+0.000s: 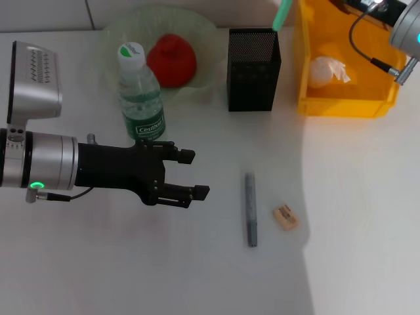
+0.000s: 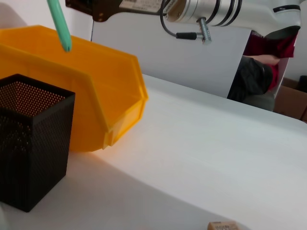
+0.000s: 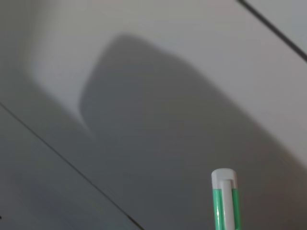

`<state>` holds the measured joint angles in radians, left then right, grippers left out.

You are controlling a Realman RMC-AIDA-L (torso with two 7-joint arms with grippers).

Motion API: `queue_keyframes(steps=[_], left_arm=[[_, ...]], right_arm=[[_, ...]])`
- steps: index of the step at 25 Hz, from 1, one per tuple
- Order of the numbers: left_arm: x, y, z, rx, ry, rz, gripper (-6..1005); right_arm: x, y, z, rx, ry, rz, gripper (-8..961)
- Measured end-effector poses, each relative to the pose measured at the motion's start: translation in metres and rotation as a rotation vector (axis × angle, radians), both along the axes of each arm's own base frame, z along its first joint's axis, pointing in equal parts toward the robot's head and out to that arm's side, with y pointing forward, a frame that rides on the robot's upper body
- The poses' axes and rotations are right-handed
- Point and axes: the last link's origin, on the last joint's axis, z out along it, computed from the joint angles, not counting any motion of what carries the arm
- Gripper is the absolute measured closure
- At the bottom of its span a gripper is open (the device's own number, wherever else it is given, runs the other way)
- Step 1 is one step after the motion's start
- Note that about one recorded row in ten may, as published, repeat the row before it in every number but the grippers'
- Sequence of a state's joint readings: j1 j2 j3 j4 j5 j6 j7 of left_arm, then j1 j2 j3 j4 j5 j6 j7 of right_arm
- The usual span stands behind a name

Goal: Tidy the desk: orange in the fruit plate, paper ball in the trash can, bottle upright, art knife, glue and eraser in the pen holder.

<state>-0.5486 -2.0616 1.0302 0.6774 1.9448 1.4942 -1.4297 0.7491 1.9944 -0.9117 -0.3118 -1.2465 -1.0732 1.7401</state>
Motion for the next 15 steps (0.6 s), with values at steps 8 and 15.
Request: queue_keyframes(steps=[8,15], left_arm=[[0.0,0.0,0.0,-0.001,0.001,0.0,202],[0.001,0.001,-0.001,0.0,0.003,-0.001,202]], right_arm=[[-0.007,0.001,-0.021,-0.038,-0.113,0.016,775],[-0.012,0.006,-0.019,-0.017,-0.146,0.033,773]])
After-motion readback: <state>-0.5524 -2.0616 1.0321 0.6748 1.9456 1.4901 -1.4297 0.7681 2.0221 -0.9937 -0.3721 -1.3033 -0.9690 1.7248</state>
